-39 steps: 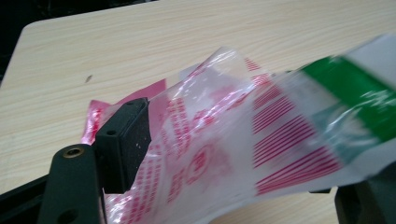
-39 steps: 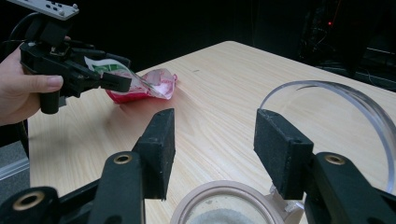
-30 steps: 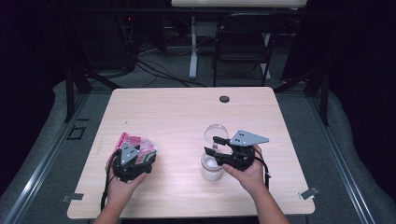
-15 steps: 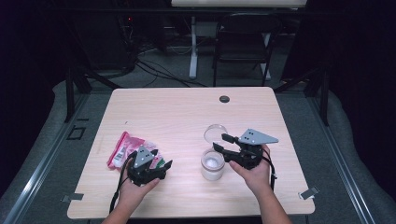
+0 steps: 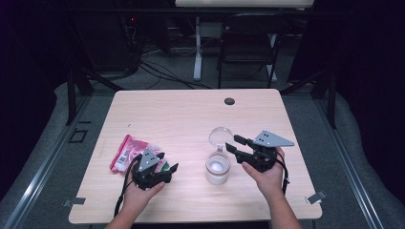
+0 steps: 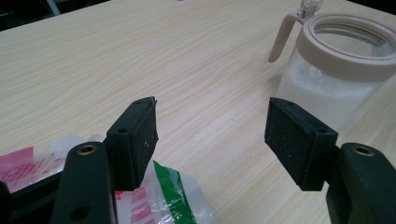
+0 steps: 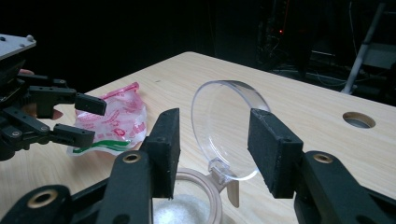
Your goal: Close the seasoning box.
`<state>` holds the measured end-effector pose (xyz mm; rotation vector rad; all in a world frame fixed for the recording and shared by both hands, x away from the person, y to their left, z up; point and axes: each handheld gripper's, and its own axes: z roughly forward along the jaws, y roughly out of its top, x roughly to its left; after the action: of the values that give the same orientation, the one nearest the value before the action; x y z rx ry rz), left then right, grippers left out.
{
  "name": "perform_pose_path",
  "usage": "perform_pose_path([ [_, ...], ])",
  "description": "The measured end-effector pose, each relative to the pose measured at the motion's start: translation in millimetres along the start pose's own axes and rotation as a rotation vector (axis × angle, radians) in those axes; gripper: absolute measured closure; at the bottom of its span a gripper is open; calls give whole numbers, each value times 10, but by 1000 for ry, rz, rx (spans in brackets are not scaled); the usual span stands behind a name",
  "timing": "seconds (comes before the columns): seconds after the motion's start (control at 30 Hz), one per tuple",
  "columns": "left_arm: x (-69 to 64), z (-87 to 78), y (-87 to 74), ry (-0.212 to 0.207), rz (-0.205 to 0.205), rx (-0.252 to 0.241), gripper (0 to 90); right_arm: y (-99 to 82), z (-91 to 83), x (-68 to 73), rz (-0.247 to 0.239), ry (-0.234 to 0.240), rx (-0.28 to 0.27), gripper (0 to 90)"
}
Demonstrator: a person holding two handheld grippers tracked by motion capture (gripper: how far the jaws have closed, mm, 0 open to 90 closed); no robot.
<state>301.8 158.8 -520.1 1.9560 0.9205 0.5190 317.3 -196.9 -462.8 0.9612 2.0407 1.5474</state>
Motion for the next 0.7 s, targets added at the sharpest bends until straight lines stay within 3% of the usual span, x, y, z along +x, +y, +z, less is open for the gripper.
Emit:
perform_pose_path([
  [0.2,42,-33,3,7,-16,-11,355,-10,-43,-98,15,-9,12,605],
  [0.53,131,-113,-25,44,-54,-37,388,-28,-67,-243,61,-29,5,607],
  [0.7,189,-161,-51,75,-71,-49,406,-81,13,-287,85,-3,27,587],
])
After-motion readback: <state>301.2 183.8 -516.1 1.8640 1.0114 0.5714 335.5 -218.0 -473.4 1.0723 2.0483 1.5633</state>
